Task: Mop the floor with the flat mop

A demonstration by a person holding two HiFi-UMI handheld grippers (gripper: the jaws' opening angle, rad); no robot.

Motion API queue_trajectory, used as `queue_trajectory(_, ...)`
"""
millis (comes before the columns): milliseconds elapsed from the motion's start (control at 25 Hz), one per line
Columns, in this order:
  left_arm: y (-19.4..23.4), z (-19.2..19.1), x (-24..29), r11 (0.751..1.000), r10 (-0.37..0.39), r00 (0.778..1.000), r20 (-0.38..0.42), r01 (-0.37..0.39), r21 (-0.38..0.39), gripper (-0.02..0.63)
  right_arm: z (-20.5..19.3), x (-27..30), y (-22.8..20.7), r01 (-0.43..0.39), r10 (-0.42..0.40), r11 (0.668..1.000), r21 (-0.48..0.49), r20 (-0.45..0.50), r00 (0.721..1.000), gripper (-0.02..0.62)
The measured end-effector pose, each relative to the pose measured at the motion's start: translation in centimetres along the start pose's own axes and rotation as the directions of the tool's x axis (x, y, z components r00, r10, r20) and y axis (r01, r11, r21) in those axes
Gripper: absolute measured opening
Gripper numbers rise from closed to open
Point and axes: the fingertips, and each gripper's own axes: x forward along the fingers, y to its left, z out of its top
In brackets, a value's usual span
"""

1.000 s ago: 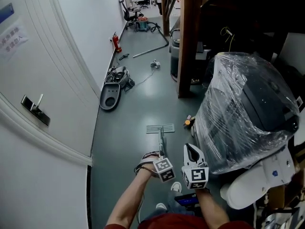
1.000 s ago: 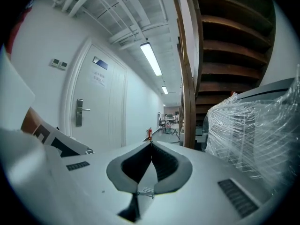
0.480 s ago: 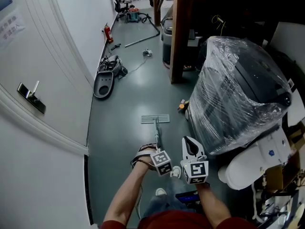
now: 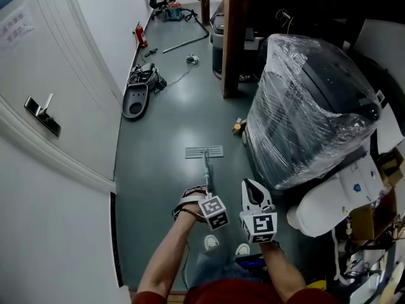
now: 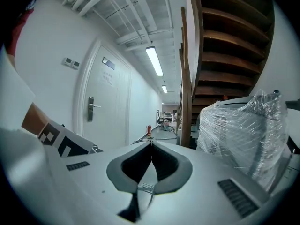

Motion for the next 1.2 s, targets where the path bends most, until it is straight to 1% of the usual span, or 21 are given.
queue_trajectory(200, -4.3, 1.5, -1.3, 1.0, 0.0, 1.0, -0.009, 0.0, -0.018, 0.133, -1.1, -4.3, -0.6, -0.013, 0.013, 1.0, 0.01, 0.012, 1.0, 0.018)
queue_trajectory(520, -13.1, 4.4, -4.1, 0.999, 0.002, 0.999, -0.036, -0.004, -0.036, 0.133, -3.5, -13.7, -1.8, -0.033, 0.033, 0.999, 0.025, 0.016, 0.999, 0.018)
queue_trajectory(680, -17.2, 4.9, -5.4, 0.999, -0.001, 0.999, -0.051, -0.001, -0.043, 0.133, -4.0, -17.5, -1.7, -0.046, 0.046, 0.999, 0.026, 0.023, 0.999, 0.018)
queue_trajectory(1040, -22.4, 6.2, -8.5, 0.997, -0.008, 0.998, -0.064, 0.003, -0.073, 0.133, -3.8, -22.7, -1.8, -0.073, 0.071, 0.997, 0.038, 0.048, 0.996, 0.018)
queue_trajectory(1200, -24.0, 6.6, -9.6, 0.998, -0.015, 0.997, -0.076, 0.01, -0.067, 0.133, -3.9, -24.4, -1.9, -0.078, 0.077, 0.996, 0.045, 0.041, 0.996, 0.018)
